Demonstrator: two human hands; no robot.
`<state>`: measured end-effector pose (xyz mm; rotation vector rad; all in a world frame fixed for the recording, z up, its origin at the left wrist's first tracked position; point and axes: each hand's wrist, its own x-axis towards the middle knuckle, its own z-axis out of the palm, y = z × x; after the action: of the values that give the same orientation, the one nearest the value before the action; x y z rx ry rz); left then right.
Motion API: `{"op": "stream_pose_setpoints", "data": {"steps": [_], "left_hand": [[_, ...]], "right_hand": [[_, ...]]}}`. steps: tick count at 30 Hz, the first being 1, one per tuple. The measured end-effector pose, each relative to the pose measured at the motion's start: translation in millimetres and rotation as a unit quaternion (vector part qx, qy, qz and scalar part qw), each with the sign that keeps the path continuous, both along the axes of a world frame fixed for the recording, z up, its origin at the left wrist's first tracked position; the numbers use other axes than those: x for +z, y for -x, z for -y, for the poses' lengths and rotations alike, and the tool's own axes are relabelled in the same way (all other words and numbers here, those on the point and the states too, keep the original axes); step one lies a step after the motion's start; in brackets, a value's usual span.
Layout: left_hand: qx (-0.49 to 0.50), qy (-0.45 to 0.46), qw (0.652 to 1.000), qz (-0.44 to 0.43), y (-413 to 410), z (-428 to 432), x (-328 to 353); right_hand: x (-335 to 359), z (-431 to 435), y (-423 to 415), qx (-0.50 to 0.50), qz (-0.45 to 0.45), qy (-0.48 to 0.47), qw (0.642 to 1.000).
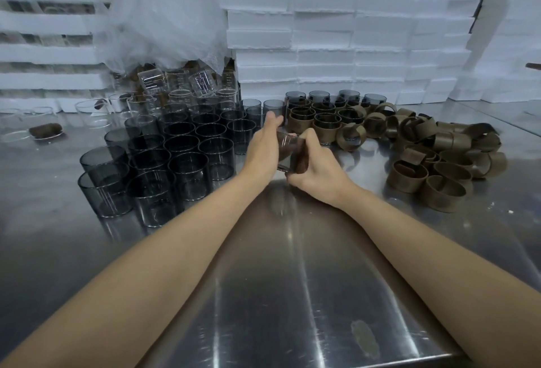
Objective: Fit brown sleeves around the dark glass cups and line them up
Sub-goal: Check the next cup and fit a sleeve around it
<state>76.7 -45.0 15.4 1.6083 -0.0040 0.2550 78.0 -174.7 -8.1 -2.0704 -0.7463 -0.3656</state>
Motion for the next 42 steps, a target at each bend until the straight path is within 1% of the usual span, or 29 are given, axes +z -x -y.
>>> {"op": "stream_pose_setpoints", "data": {"steps": [2,4,6,8,10,12,14,16,18,19,21,22,24,26,30,32,34,36,40,42], "left_hand": [[-0.05,0.121,0.99,-0.057,3,1,3],[-0.097,0.215,0.966,-0.102,5,1,2],[-0.129,0.275,0.945,-0.123,4,3,0],[-0.142,0.294,0.937,-0.121,3,7,-3],[-0.154,0.275,0.943,-0.103,1,11,-5],[-0.178,0.226,0.954,-0.081,2,15,-10],[-0.193,0.185,0.962,-0.061,0,15,-15],[-0.188,0.159,0.968,-0.047,-3,14,-17],[-0.159,0.138,0.977,-0.035,-4,13,-18],[-0.135,0.132,0.982,-0.029,-5,13,-19],[-0.065,0.125,0.99,-0.002,-6,12,-23],[-0.034,0.125,0.991,0.016,-7,11,-24],[-0.013,0.143,0.989,0.028,-8,9,-24],[-0.016,0.126,0.992,0.027,-7,11,-22],[-0.02,0.034,0.999,0.005,-5,15,-22],[-0.026,0.01,1.0,-0.001,-5,15,-21],[-0.038,-0.008,0.999,0.002,-4,15,-21],[-0.067,0.001,0.998,0.012,-2,16,-20],[-0.136,0.019,0.99,0.025,2,15,-18],[-0.151,0.023,0.988,0.034,3,16,-20]], "right_hand": [[2,1,1,0.005,-0.026,-0.018,0.999],[4,1,2,0.021,-0.044,-0.048,0.998],[5,2,1,0.058,-0.091,-0.104,0.989],[6,1,-2,0.071,-0.143,-0.141,0.977],[7,0,-6,0.047,-0.173,-0.166,0.97],[8,0,-8,0.014,-0.194,-0.204,0.959],[9,1,-7,-0.015,-0.181,-0.197,0.963],[11,0,-5,-0.049,-0.144,-0.167,0.974],[13,-2,-4,-0.089,-0.103,-0.129,0.982],[14,-4,-3,-0.111,-0.082,-0.091,0.986],[14,-7,0,-0.148,-0.05,0.018,0.988],[13,-11,2,-0.152,-0.032,0.058,0.986],[11,-19,9,-0.131,-0.002,0.084,0.988],[8,-27,14,-0.118,-0.007,0.062,0.991],[7,-22,10,-0.131,-0.019,0.026,0.991],[8,-17,6,-0.131,-0.042,-0.002,0.991],[11,-13,2,-0.123,-0.073,-0.05,0.988],[14,-5,-3,-0.096,-0.11,-0.109,0.983],[17,8,-8,0.01,-0.182,-0.189,0.965],[15,6,-9,-0.006,-0.154,-0.182,0.971]]}}
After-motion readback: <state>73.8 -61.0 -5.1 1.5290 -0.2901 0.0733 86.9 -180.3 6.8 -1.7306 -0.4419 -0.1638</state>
